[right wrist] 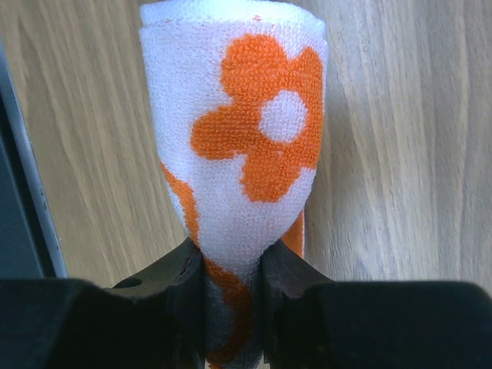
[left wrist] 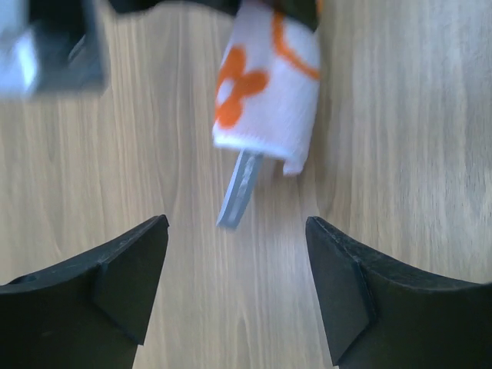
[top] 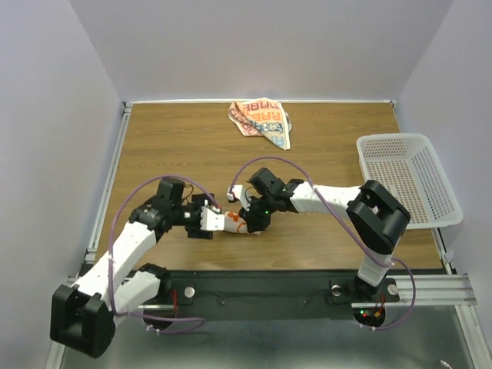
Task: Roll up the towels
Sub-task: Roll the towel
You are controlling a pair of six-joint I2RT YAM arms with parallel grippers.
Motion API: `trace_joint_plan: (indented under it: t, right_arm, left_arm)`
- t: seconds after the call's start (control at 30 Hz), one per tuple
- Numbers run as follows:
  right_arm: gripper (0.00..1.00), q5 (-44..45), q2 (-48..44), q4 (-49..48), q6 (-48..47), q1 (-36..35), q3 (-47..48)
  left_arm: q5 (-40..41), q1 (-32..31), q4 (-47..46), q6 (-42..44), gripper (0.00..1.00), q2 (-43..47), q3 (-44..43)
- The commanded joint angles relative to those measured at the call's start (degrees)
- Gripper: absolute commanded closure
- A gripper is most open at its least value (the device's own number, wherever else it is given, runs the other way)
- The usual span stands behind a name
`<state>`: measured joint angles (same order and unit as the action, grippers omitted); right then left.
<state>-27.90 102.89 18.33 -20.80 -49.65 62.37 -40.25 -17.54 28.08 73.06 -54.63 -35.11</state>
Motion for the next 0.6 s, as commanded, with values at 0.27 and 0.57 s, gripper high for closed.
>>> trace_joint_plan:
  t: [0.27,0.57]
  right_arm:
    - [0.99,-7.08,5.56,6.55,-1.00,2.36,1.52]
    - [1.00,-8.66,7.06,7.69,-1.97,3.06,3.11]
  left_arm:
    - [8.08,-16.20,-20.59,-1.69,0.16,-0.91,6.55]
    - [9.05,-21.22,-22.54,-3.71,0.19,-8.64,5.41]
